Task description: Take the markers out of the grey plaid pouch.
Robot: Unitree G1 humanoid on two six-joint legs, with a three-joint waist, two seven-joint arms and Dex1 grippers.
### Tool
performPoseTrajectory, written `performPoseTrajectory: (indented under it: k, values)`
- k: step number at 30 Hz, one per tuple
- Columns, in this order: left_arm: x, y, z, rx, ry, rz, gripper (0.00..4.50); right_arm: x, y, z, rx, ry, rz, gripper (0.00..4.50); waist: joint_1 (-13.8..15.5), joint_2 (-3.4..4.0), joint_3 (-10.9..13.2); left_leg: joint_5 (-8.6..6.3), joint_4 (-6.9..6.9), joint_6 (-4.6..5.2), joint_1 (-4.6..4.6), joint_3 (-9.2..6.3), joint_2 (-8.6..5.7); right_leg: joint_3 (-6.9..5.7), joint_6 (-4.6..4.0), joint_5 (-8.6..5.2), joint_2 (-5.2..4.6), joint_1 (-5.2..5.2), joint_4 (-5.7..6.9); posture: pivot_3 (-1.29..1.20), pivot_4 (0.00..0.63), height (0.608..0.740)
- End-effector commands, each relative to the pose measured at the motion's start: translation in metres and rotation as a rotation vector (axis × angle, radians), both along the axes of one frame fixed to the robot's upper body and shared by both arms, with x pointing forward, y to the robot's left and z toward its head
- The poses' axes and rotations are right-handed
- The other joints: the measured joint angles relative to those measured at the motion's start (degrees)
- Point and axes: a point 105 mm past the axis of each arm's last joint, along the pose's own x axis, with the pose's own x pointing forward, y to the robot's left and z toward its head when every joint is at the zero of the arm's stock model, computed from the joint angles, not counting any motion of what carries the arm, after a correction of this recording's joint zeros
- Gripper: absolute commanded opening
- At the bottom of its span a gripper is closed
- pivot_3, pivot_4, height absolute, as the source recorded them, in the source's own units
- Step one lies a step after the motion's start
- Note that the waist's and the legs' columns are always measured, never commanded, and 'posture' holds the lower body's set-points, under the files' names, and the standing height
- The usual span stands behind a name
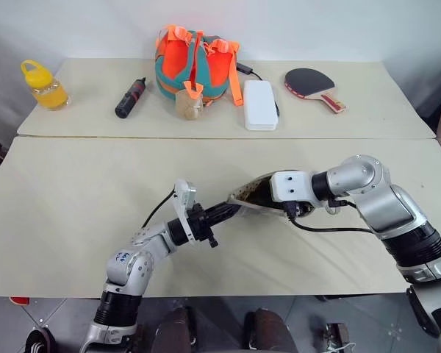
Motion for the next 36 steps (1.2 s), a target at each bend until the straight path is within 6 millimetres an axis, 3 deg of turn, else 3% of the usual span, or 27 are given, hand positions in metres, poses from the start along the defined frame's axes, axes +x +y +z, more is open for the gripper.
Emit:
performPoseTrajectory:
  k: [1, 11, 18, 22, 24, 29, 36]
  values:
    - [-0.002, -0.001, 0.010, -0.031, -0.039, 0.004, 0.00, 0.003, -0.001, 0.002, -0.001, -0.042, -0.001, 1.34, 0.05, 0.00, 0.00, 0.00, 0.00, 0.00, 0.00, 0.00, 0.00, 0.00, 0.00, 0.00, 0.00, 0.00, 0.00, 0.00, 0.150, 0.740]
    - [-0.003, -0.001, 0.011, -0.027, -0.045, -0.001, 0.00, 0.010, 0.000, 0.000, -0.009, -0.069, -0.017, 1.34, 0.02, 0.00, 0.00, 0.00, 0.00, 0.00, 0.00, 0.00, 0.00, 0.00, 0.00, 0.00, 0.00, 0.00, 0.00, 0.00, 0.150, 0.740]
    - [-0.003, -0.001, 0.011, -0.028, -0.049, -0.001, 0.00, 0.002, -0.003, -0.013, -0.030, 0.022, -0.032, 1.34, 0.04, 0.00, 0.00, 0.00, 0.00, 0.00, 0.00, 0.00, 0.00, 0.00, 0.00, 0.00, 0.00, 0.00, 0.00, 0.00, 0.150, 0.740]
    - [-0.003, -0.001, 0.011, -0.028, -0.049, 0.000, 0.00, 0.004, -0.001, -0.012, -0.021, 0.013, -0.037, 0.51, 0.00, 0.00, 0.00, 0.00, 0.00, 0.00, 0.00, 0.00, 0.00, 0.00, 0.00, 0.00, 0.00, 0.00, 0.00, 0.00, 0.150, 0.740]
    - [-0.003, -0.001, 0.011, -0.027, -0.051, 0.002, 0.00, 0.004, 0.000, -0.011, -0.009, 0.016, -0.036, 0.40, 0.00, 0.00, 0.00, 0.00, 0.00, 0.00, 0.00, 0.00, 0.00, 0.00, 0.00, 0.00, 0.00, 0.00, 0.00, 0.00, 0.150, 0.740]
    - [-0.001, 0.007, 0.012, 0.005, -0.077, 0.025, 0.00, 0.001, 0.004, 0.012, 0.087, -0.010, -0.021, 0.40, 0.00, 0.00, 0.00, 0.00, 0.00, 0.00, 0.01, 0.00, 0.01, 0.00, 0.00, 0.00, 0.00, 0.00, 0.00, 0.00, 0.150, 0.740]
    - [0.007, 0.053, 0.022, 0.136, -0.175, 0.115, 0.00, -0.004, -0.001, 0.057, 0.226, -0.058, -0.021, 0.40, 0.02, 0.00, 0.00, -0.01, -0.02, 0.00, -0.01, 0.00, 0.02, 0.00, 0.00, 0.00, 0.01, -0.02, -0.02, 0.00, 0.150, 0.740]
